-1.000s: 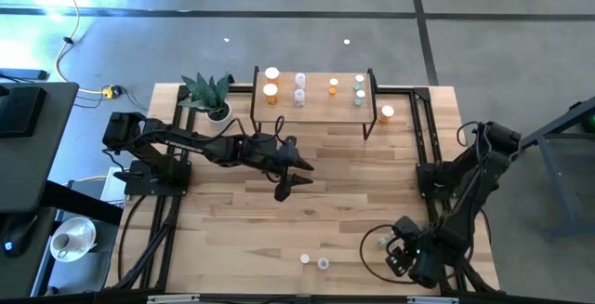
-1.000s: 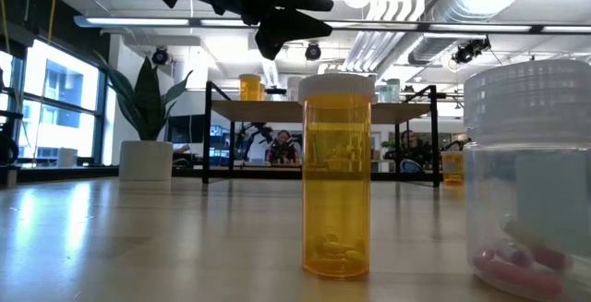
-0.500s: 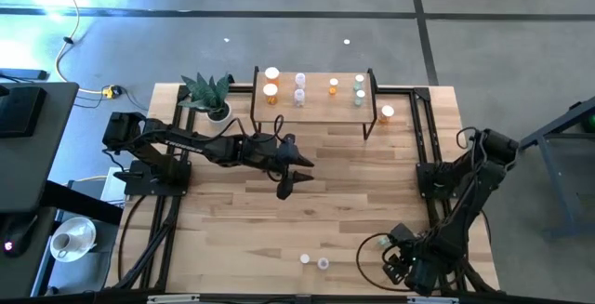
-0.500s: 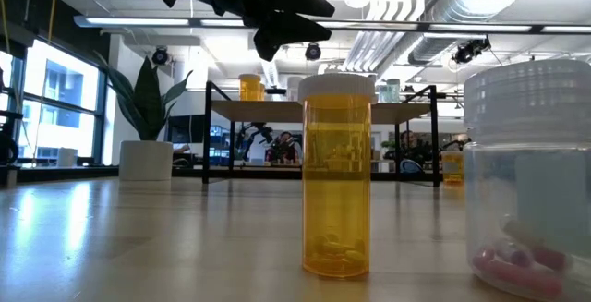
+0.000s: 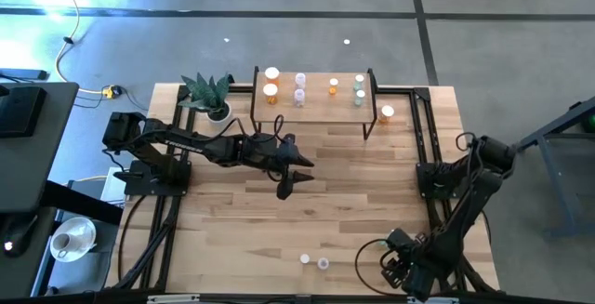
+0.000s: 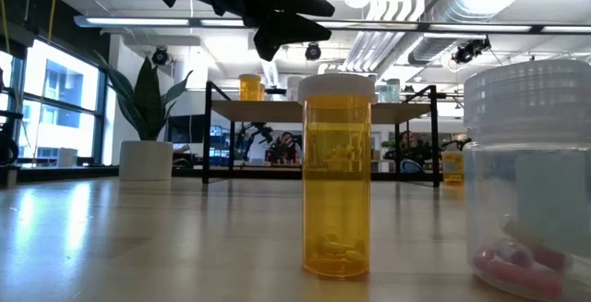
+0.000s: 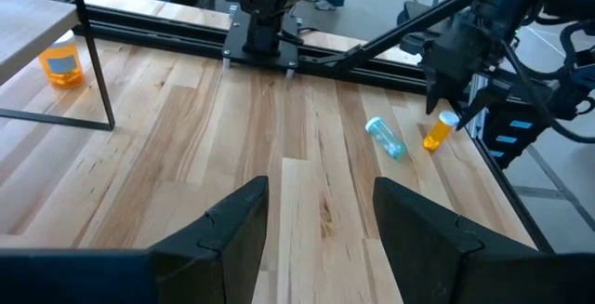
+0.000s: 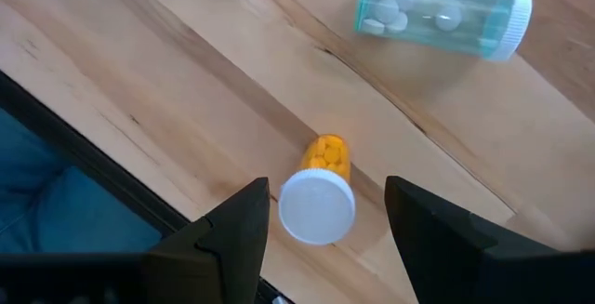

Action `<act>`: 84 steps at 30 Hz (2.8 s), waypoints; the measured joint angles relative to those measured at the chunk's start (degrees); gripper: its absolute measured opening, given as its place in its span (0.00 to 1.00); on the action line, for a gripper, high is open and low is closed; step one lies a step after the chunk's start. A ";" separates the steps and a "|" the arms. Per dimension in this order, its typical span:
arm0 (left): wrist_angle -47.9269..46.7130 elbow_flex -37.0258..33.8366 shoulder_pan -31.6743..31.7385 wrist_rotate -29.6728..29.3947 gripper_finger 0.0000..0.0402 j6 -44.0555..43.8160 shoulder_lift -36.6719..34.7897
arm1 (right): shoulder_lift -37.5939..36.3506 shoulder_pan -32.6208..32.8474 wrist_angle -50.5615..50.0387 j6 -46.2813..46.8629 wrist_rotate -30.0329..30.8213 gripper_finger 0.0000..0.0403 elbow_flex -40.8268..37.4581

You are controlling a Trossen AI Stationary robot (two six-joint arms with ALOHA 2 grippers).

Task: Pick and place medicine bottles onto shelf by color
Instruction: Put the right small orange pill bottle aligned with the other small orange pill bottle on the shelf

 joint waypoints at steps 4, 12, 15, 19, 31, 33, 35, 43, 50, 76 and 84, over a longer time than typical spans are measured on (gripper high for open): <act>0.00 0.00 0.00 0.00 0.46 0.00 0.00 | 1.07 0.00 0.55 0.00 -0.73 0.50 0.00; 0.00 0.00 0.00 0.00 0.46 0.00 0.00 | 1.81 0.00 1.77 -0.60 -0.79 0.32 0.00; 0.00 0.00 0.00 0.00 0.46 0.00 0.00 | 1.79 0.00 1.83 -1.02 -0.66 0.27 0.00; -0.55 0.00 0.19 0.12 0.46 -0.91 0.00 | 1.77 0.00 2.13 -1.07 -0.66 0.25 0.00; -13.22 0.04 6.94 1.53 0.46 2.23 -9.52 | -1.85 -6.28 2.50 -6.81 -0.63 0.28 0.00; -15.17 0.04 8.05 1.54 0.46 4.11 -11.62 | -3.13 -8.54 2.50 -9.11 -0.55 0.28 0.00; -17.26 0.04 9.19 1.56 0.46 5.64 -13.65 | -4.51 -10.94 2.52 -11.59 -0.33 0.28 0.00; -24.75 0.04 13.94 1.57 0.46 9.66 -18.83 | -10.33 -22.46 2.63 -23.27 1.11 0.28 0.00; -22.59 -4.44 17.09 6.88 0.46 11.58 -18.93 | -14.61 -34.57 6.40 -38.58 0.78 0.28 0.00; 3.52 -24.13 14.80 11.60 0.46 3.61 -18.86 | -16.94 -74.08 -12.33 -79.70 -0.37 0.28 27.12; 3.45 -24.14 14.80 11.23 0.46 3.61 -18.86 | -16.89 -82.12 -13.61 -83.91 -0.46 0.28 32.52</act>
